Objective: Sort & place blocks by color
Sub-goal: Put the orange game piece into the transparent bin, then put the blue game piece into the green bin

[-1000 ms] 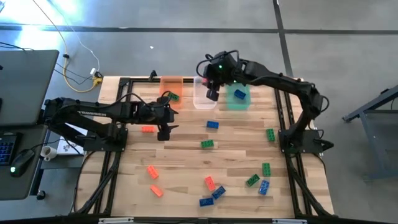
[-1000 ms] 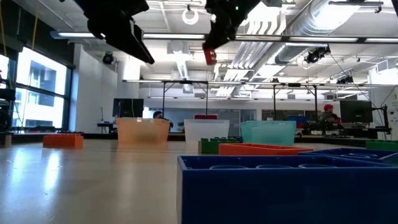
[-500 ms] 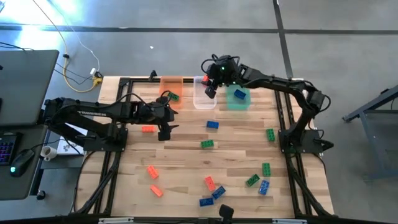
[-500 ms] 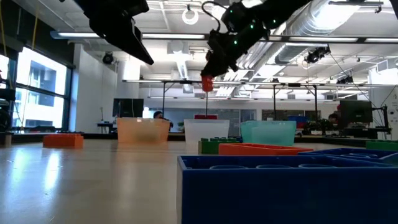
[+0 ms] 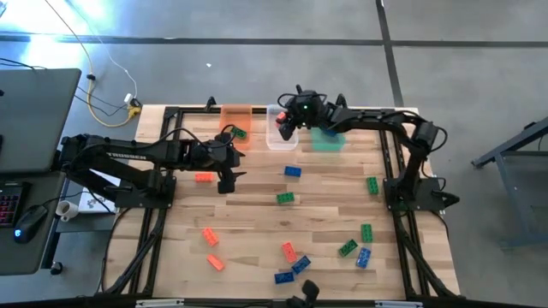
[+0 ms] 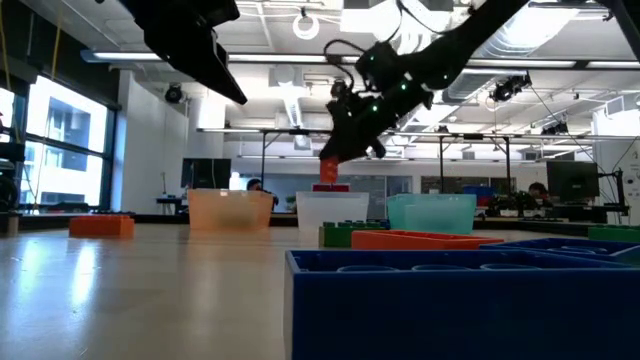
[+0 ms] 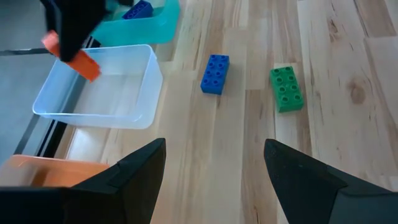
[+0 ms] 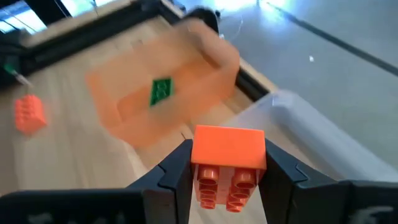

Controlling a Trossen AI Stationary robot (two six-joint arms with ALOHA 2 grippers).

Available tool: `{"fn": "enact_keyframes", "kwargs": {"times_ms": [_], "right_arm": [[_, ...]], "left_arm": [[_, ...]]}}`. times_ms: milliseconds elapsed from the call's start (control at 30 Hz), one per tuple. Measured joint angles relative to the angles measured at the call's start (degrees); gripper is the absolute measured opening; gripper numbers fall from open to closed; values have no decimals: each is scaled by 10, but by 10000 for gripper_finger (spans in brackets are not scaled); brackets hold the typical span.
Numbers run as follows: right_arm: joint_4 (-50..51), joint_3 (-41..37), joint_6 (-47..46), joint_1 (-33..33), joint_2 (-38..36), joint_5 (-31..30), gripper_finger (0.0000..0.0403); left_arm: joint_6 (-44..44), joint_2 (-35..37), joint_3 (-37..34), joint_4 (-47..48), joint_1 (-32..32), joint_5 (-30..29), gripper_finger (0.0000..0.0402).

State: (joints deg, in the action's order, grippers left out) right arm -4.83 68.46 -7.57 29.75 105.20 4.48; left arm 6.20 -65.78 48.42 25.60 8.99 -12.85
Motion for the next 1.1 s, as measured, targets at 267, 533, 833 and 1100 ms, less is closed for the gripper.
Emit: {"fn": "enact_keyframes", "kwargs": {"times_ms": [267,533,833,1100], "right_arm": [[24,0,-6,-1,32,-10,115],[29,0,4,-1,40,-24,130],[30,0,1,-2,40,-29,222],[54,0,1,-3,6,-12,225]], "left_arm": [[0,0,0,1,0,0,259],[0,0,0,1,0,0,259],[0,0,0,1,0,0,259],[0,0,0,2,0,1,259]]}}
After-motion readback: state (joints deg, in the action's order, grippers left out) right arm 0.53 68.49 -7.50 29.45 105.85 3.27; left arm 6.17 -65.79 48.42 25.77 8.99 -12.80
